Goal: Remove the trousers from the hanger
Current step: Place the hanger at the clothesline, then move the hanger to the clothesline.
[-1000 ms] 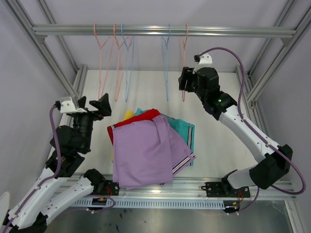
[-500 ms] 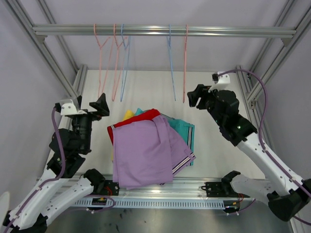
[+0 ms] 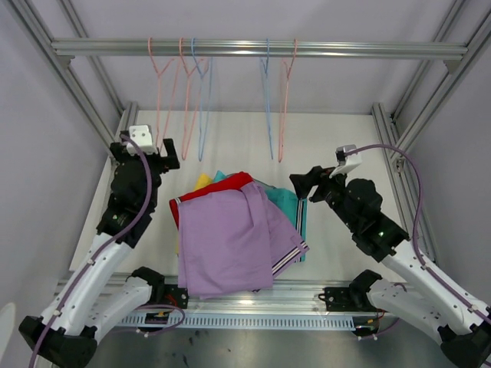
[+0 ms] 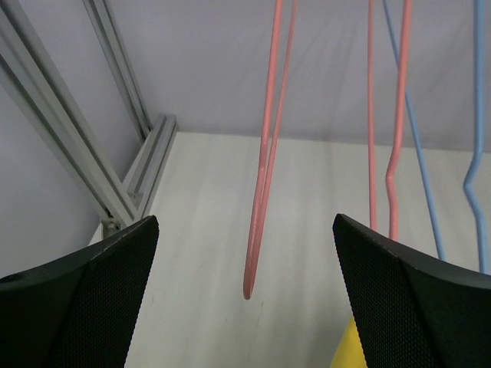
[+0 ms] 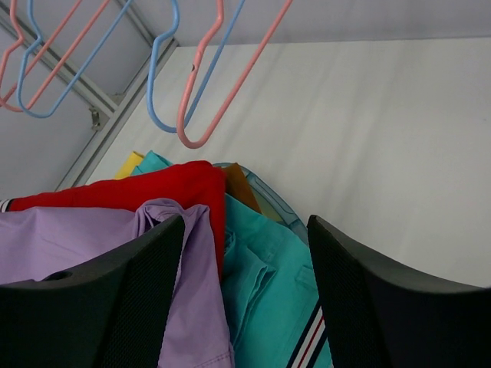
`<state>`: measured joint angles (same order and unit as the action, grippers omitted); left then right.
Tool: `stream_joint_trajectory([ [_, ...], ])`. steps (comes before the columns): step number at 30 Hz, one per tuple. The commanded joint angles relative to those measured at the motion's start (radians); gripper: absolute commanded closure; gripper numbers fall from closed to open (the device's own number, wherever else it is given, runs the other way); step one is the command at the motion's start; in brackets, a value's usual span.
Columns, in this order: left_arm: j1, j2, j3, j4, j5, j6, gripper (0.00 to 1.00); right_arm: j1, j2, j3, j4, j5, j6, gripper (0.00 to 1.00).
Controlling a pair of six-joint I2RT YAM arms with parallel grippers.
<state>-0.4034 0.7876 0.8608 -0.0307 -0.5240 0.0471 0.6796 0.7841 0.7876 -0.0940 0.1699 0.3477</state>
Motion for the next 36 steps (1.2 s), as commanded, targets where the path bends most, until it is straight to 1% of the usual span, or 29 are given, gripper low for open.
stream_joint_trajectory([
  [1,0.081,0.054,0.076,-0.035,0.090,-0.073,0.01,0.006,-0.013,-0.051,0.128,-0.029,-0.006,0.30],
  [4,0.158,0.088,0.086,-0.060,0.125,-0.113,0.01,0.008,-0.003,-0.088,0.166,-0.027,-0.029,0.28],
  [7,0.204,0.119,0.096,-0.060,0.156,-0.136,0.01,0.003,0.021,-0.114,0.207,-0.027,-0.041,0.27],
  [9,0.213,0.139,0.109,-0.073,0.188,-0.151,0.01,0.001,0.036,-0.145,0.260,-0.056,-0.036,0.27],
  [10,0.213,0.144,0.112,-0.077,0.238,-0.151,0.04,-0.006,0.041,-0.154,0.279,-0.073,-0.018,0.27],
  [12,0.213,0.153,0.121,-0.081,0.265,-0.156,0.13,-0.006,0.058,-0.163,0.309,-0.099,0.000,0.28],
  [13,0.213,0.153,0.119,-0.077,0.286,-0.168,0.24,-0.005,0.061,-0.171,0.329,-0.113,0.005,0.28],
  [14,0.213,0.151,0.115,-0.066,0.298,-0.173,0.31,-0.005,0.061,-0.180,0.342,-0.124,0.010,0.28],
  [15,0.213,0.141,0.097,-0.052,0.309,-0.177,0.36,-0.005,0.064,-0.188,0.353,-0.133,0.010,0.28],
  [16,0.213,0.136,0.087,-0.017,0.323,-0.185,0.43,-0.005,0.067,-0.201,0.368,-0.135,0.013,0.28],
  [18,0.213,0.131,0.080,-0.002,0.352,-0.190,0.49,-0.006,0.076,-0.209,0.376,-0.139,0.014,0.28],
  [19,0.213,0.136,0.084,-0.005,0.357,-0.199,0.62,-0.006,0.084,-0.211,0.376,-0.144,0.014,0.28],
  [22,0.213,0.160,0.102,-0.017,0.360,-0.205,0.75,-0.005,0.098,-0.223,0.385,-0.144,0.010,0.28],
  [24,0.213,0.171,0.109,-0.032,0.366,-0.213,0.79,-0.006,0.102,-0.232,0.389,-0.139,0.013,0.28],
  [25,0.213,0.174,0.112,-0.032,0.374,-0.222,0.84,-0.006,0.104,-0.235,0.395,-0.139,0.013,0.28],
  [27,0.210,0.183,0.112,-0.028,0.401,-0.230,0.91,-0.006,0.106,-0.246,0.401,-0.145,0.011,0.28],
  [28,0.204,0.190,0.122,-0.028,0.403,-0.231,0.97,-0.006,0.104,-0.249,0.401,-0.145,0.013,0.28],
  [29,0.199,0.205,0.132,-0.035,0.400,-0.231,0.99,-0.006,0.106,-0.251,0.401,-0.142,0.014,0.27],
  [36,0.101,0.257,0.178,-0.072,0.332,-0.190,0.99,-0.020,0.104,-0.271,0.415,-0.150,0.017,0.27],
])
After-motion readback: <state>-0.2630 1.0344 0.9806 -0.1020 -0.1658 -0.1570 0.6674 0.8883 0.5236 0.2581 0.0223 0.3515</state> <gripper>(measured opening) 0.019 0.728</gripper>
